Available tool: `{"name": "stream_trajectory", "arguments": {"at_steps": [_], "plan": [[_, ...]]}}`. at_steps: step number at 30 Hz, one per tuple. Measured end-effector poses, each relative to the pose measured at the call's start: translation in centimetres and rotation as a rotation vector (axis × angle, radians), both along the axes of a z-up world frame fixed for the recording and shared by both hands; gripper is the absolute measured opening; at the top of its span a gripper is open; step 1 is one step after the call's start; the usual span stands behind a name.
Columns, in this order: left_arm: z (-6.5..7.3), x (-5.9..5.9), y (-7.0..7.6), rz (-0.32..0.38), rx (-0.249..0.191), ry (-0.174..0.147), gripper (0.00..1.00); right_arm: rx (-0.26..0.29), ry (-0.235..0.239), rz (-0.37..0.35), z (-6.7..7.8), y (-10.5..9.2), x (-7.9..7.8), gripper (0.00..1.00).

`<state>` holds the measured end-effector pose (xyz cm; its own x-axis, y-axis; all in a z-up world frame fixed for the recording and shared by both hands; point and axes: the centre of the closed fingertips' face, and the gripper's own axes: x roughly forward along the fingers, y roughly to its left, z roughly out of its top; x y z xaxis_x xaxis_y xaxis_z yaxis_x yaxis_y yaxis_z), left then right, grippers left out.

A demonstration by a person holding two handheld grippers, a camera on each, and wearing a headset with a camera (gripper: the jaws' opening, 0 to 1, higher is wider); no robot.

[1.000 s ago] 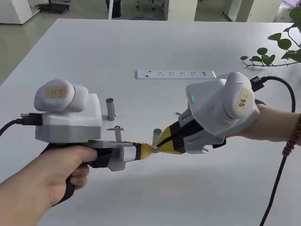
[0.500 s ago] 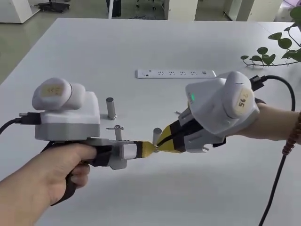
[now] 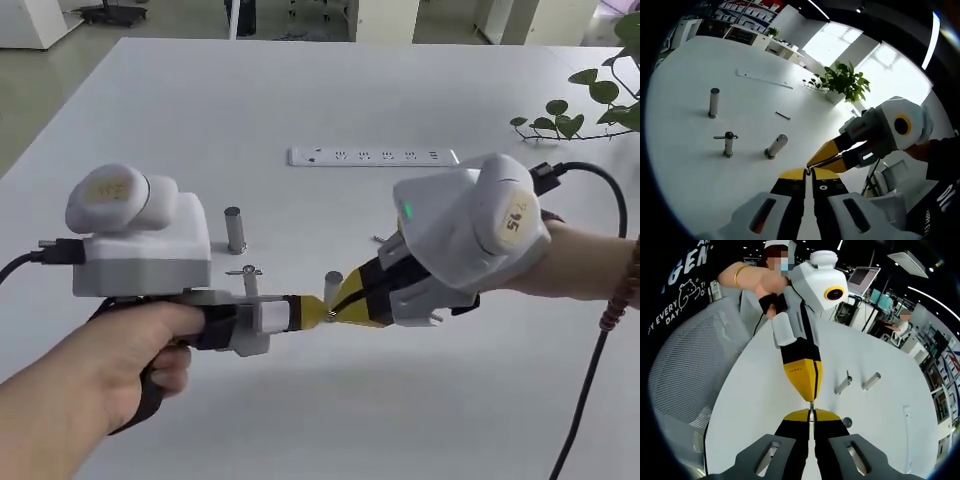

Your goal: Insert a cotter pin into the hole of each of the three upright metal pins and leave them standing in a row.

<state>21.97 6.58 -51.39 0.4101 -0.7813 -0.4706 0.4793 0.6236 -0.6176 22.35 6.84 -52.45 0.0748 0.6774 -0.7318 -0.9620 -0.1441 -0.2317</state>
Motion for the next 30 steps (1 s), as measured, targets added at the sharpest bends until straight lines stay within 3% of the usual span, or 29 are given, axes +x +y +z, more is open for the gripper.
{"name": "stream_trajectory", "arguments": {"at_steps": [9,11,14,22,28,30], "plan": [[-0.13,-0.08,0.11,0.007,-0.002,0.003,0.01,-0.003,-0.001,0.004,-0.14,0.13,-0.09,0.0],[-0.17,-0.13,0.15,0.012,-0.013,0.015,0.01,-0.006,0.001,0.006,-0.16,0.11,-0.11,0.0],[0.0,-0.21,0.17,0.009,-0.019,-0.003,0.01,0.0,0.008,-0.001,-0.04,0.11,-0.05,0.0],[0.29,-0.06,0.1,-0.008,0.005,-0.063,0.0,0.028,0.073,-0.059,0.01,0.2,0.18,0.0],[0.41,-0.07,0.35,-0.02,0.01,-0.078,0.0,0.06,0.133,-0.112,0.0,0.14,0.33,0.0],[0.32,-0.06,0.46,-0.02,0.009,-0.077,0.0,0.074,0.193,-0.176,-0.2,-0.05,0.53,0.03]]}}
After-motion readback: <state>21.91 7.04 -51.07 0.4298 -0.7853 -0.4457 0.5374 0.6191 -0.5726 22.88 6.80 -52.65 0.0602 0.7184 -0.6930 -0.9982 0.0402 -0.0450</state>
